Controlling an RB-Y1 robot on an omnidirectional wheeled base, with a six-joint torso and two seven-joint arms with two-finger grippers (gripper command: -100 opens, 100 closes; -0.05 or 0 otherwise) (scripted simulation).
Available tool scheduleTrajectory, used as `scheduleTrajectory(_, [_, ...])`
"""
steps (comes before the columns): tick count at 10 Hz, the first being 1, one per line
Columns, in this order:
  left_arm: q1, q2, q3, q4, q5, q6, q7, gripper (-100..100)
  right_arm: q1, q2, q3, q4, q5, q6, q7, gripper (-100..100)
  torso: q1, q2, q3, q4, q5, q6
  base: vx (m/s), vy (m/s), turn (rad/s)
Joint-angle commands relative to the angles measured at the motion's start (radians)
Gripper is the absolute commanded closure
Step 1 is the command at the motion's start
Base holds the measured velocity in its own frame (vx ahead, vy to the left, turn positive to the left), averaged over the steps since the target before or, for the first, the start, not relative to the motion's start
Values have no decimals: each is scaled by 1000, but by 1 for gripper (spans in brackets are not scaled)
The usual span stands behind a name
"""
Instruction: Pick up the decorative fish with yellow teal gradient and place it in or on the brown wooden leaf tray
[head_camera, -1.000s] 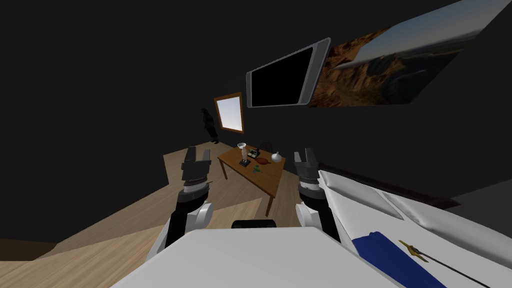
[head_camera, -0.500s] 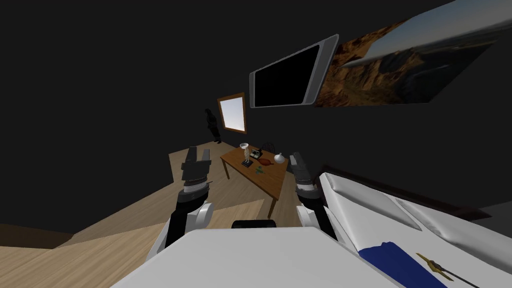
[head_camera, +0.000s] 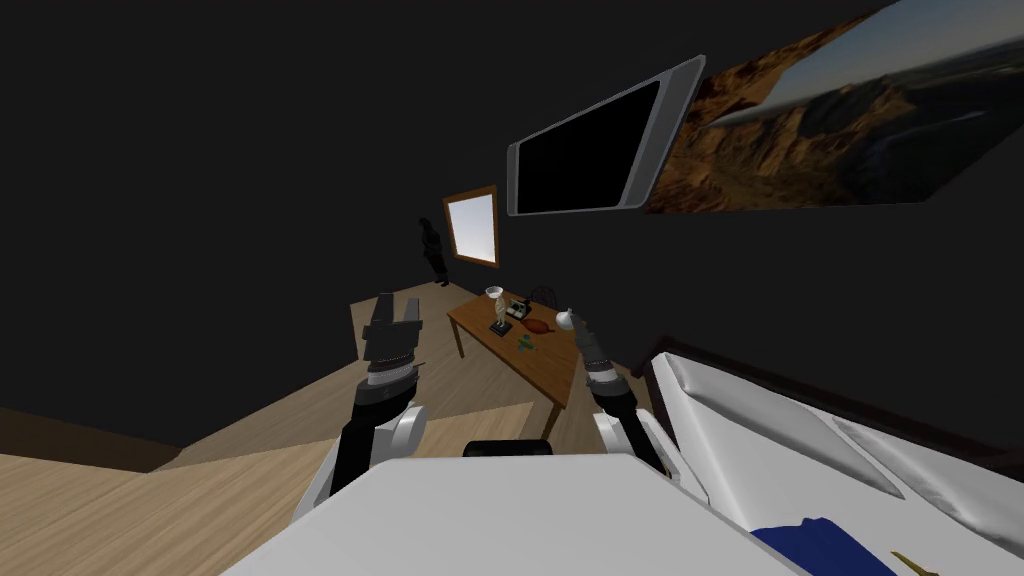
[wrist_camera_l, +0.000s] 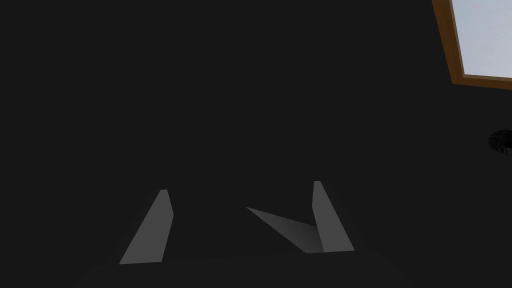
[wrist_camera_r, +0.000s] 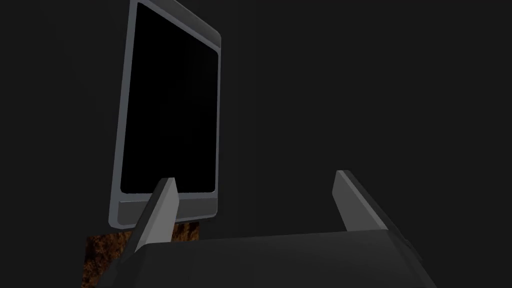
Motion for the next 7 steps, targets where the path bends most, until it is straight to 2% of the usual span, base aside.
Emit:
scheduleTrajectory(1, [0,0,0,0,0,0,0,0,-15,-19,-4,47,28,-11,31,-100,0,0,0,0,0,0,20,25,63])
scheduleTrajectory(2, [0,0,0,0,0,0,0,0,-24,-35,-5,75,53,-20,61,-100,-1,1,0,0,0,0,40,46,101])
scheduleTrajectory(3, [0,0,0,0,0,0,0,0,-24,-35,-5,84,53,-20,61,-100,1,0,0,0,0,0,35,33,47])
scheduleTrajectory(5, [0,0,0,0,0,0,0,0,-44,-67,-7,148,107,-38,122,-100,0,0,0,0,0,0,38,35,96])
scheduleTrajectory(6, [0,0,0,0,0,0,0,0,-44,-67,-7,164,107,-38,122,-100,0,0,0,0,0,0,35,29,40])
scheduleTrajectory(7, [0,0,0,0,0,0,0,0,-54,-84,-7,196,135,-47,154,-100,0,0,0,0,0,0,28,30,97])
